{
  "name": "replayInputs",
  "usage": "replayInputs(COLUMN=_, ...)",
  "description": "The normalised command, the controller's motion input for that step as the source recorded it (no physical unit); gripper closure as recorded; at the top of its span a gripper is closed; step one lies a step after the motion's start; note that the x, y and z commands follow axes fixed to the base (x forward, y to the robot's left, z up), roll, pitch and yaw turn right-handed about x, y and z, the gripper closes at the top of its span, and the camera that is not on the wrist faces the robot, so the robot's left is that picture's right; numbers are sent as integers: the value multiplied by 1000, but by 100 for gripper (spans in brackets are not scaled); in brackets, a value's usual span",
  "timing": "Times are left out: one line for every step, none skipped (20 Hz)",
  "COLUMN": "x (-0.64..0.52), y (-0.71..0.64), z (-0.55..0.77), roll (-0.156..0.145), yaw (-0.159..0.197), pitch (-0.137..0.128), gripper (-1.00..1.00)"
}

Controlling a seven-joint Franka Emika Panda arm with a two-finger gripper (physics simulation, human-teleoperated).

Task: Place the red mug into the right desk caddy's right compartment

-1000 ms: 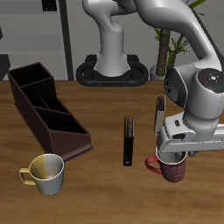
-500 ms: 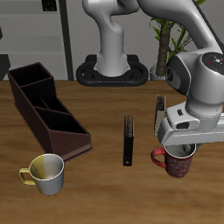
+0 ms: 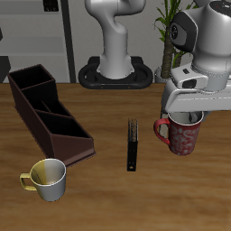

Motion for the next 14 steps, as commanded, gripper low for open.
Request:
replayInputs(x=123, y=-83, z=31, roll=0, yaw=0, pitch=0, gripper=100)
replayInputs(x=-291, y=-239, z=686, roll=-4, yaw=72, pitch=-113, gripper=100)
replayInputs(x=-571, y=-485, z=1183, roll=-28, yaw=32, pitch=-114, gripper=100)
replayInputs(x=-278, y=-304, z=601, roll=-2, yaw=21, pitch=-83, gripper=100)
replayInputs(x=-305, y=-377, z=615, roll=-26, yaw=-19, pitch=-49, gripper=100)
replayInputs(x=46, y=-41, z=16, roll=0, yaw=0, pitch=0, gripper=100)
replayInputs(x=-322, y=-336, z=550, roll=0, yaw=24, pitch=-28, gripper=100)
replayInputs(x=-358, y=-345, z=532, roll=-12, yaw=8, pitch=-34, gripper=100)
replayInputs(x=-397, y=-348, z=515, roll=20, yaw=-34, pitch=-44, gripper=100)
replayInputs(x=56, y=-25, z=27, roll=0, yaw=0, pitch=0, gripper=100)
replayInputs(x=0, y=0, z=0, roll=0, yaw=0, pitch=0, gripper=100)
replayInputs(x=-1021, y=-1110, z=1220, roll=-1, yaw=7, pitch=-105, gripper=100)
replayInputs(x=-250, y=-362, z=316, roll=-10, yaw=-4, pitch=-55, gripper=100)
replayInputs(x=-409, y=-706, z=330, roll=-50, yaw=-90, pitch=63, gripper=100)
